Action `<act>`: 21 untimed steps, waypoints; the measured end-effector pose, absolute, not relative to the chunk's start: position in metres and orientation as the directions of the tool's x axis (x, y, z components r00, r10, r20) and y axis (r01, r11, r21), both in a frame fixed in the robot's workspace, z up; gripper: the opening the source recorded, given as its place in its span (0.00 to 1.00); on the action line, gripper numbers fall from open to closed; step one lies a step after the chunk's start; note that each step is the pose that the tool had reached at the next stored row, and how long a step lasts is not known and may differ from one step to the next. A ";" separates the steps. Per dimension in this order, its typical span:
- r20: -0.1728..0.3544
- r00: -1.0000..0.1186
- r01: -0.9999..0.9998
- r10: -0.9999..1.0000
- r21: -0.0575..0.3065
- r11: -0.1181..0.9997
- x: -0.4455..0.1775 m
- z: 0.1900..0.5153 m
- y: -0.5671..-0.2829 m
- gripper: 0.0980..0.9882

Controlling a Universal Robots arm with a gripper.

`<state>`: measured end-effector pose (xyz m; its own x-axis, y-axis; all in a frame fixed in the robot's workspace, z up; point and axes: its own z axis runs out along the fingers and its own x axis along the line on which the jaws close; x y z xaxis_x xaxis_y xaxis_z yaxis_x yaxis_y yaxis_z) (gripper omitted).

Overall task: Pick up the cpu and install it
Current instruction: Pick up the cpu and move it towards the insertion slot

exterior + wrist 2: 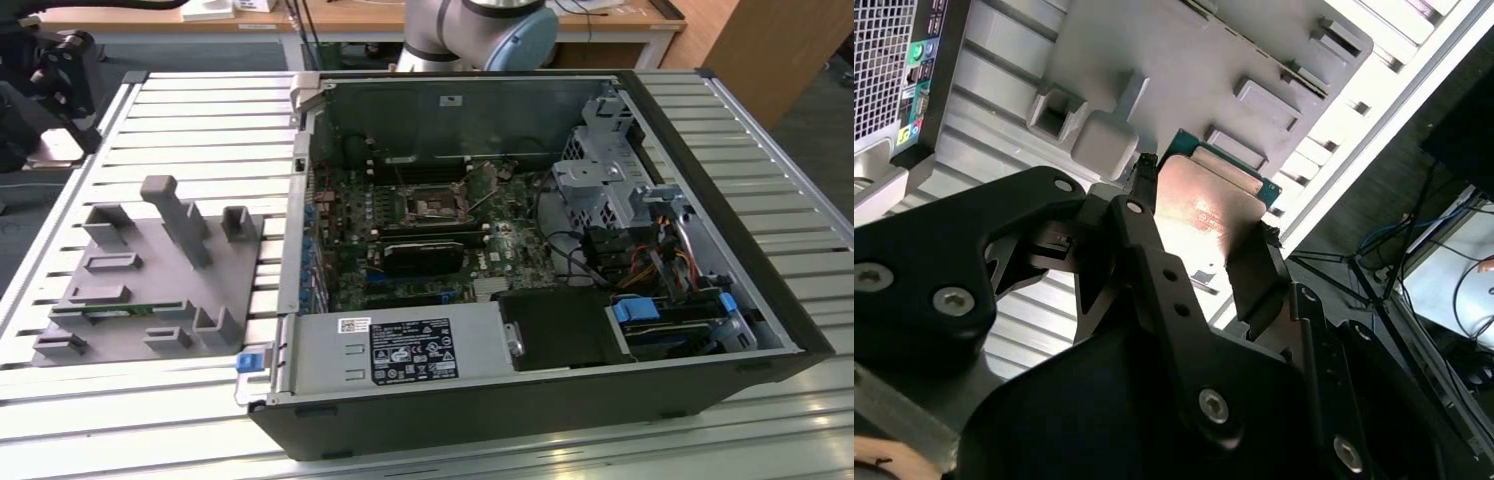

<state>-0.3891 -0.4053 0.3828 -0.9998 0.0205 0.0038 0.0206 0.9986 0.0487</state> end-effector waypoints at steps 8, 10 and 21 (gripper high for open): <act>0.004 -1.000 0.021 0.020 0.049 0.999 -0.380 0.383 -0.405 0.49; 0.004 -1.000 0.021 0.020 0.049 0.999 -0.377 0.383 -0.405 0.49; 0.004 -1.000 0.021 0.020 0.049 0.999 -0.365 0.383 -0.405 0.49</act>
